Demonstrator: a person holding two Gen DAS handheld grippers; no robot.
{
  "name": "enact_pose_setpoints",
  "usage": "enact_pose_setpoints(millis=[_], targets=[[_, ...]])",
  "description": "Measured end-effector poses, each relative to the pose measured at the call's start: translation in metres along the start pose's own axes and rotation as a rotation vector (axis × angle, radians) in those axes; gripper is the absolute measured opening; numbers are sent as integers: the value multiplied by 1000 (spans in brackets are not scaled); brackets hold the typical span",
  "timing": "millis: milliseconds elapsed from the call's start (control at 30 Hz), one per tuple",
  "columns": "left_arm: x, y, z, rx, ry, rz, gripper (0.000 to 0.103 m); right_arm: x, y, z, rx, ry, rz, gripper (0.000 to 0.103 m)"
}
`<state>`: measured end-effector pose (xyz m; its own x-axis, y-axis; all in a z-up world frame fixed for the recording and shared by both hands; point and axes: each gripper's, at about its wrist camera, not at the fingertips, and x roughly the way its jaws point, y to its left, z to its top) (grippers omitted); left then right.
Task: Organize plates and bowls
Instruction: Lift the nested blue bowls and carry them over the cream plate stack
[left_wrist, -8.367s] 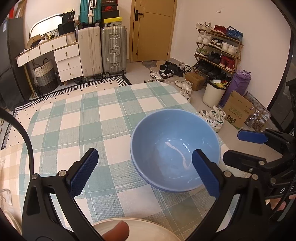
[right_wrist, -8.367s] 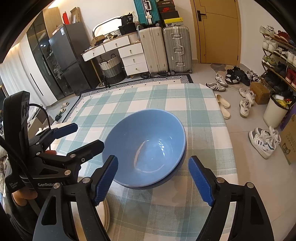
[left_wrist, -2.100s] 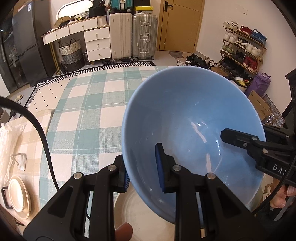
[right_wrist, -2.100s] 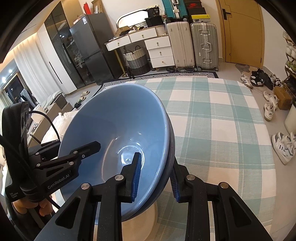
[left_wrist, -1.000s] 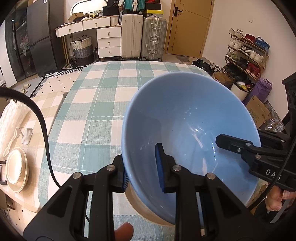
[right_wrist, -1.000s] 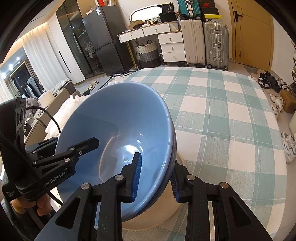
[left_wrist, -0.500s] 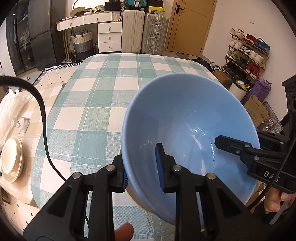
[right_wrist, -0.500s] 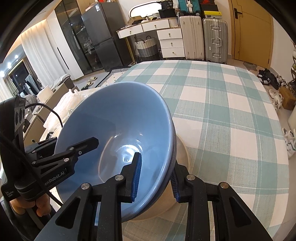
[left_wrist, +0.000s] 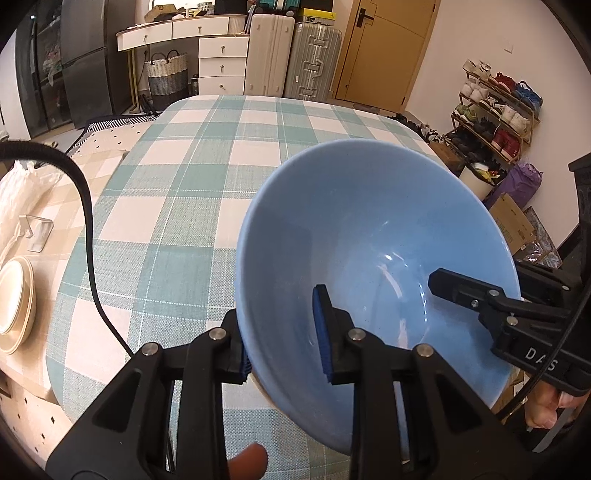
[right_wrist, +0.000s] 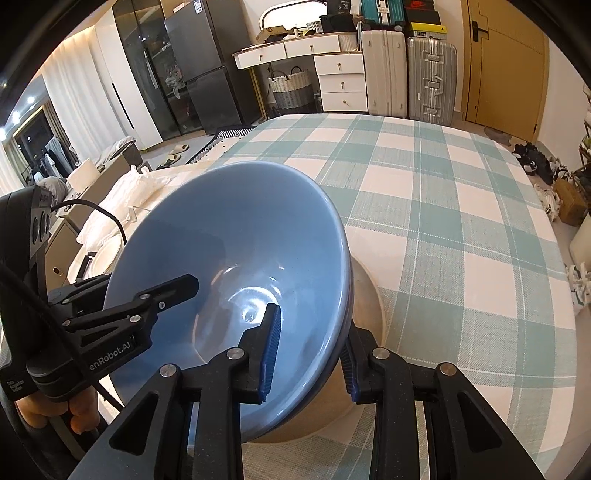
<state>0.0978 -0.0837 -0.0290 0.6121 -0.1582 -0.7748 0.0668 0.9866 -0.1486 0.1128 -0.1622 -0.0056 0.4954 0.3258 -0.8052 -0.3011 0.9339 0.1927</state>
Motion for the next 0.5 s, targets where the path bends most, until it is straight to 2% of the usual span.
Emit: enact_pose_setpoints(millis=[333,500], targets=[[6,3,4,-12,-5,-16,25,3,-8,4,41,-5,29,31],[8,7,4,-23,-10,-25,25,2,-3,3,19,-19,9,31]])
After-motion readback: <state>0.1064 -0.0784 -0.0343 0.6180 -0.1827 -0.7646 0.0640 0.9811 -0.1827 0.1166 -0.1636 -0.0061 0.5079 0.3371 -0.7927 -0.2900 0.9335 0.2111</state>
